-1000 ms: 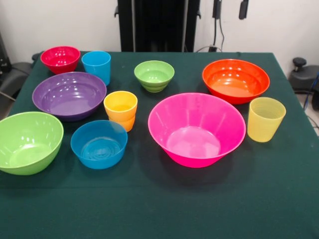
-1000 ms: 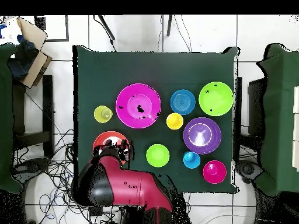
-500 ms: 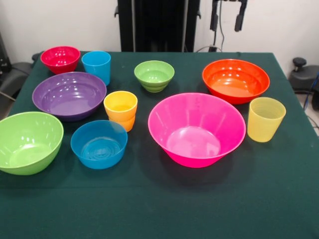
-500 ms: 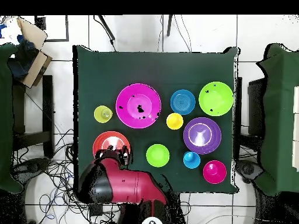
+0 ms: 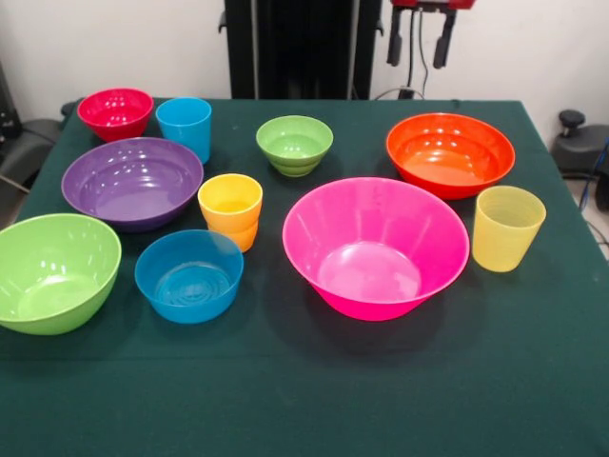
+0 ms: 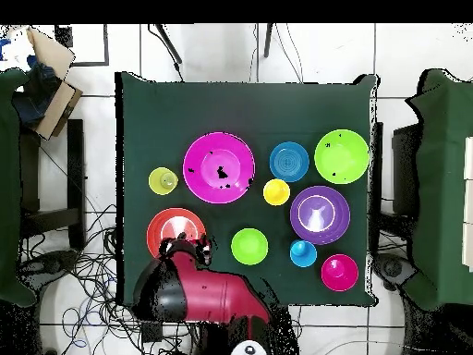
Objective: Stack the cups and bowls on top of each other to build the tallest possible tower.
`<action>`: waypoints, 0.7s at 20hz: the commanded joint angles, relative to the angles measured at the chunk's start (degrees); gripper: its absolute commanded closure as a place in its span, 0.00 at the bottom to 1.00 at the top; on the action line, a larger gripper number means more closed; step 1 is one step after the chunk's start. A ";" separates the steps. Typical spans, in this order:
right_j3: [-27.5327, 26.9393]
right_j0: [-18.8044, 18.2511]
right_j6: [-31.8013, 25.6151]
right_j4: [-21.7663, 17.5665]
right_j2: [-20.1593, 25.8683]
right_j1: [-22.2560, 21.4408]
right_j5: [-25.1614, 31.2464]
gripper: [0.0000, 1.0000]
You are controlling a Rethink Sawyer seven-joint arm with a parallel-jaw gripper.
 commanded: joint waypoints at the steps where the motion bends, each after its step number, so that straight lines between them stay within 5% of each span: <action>1: 4.66 -4.45 8.75 -2.62 2.58 3.36 -3.69 0.00; 6: 4.31 -7.83 7.73 -4.16 3.28 5.39 -5.18 0.00; 14: 4.93 -6.37 9.41 -3.25 2.63 5.19 -5.84 0.00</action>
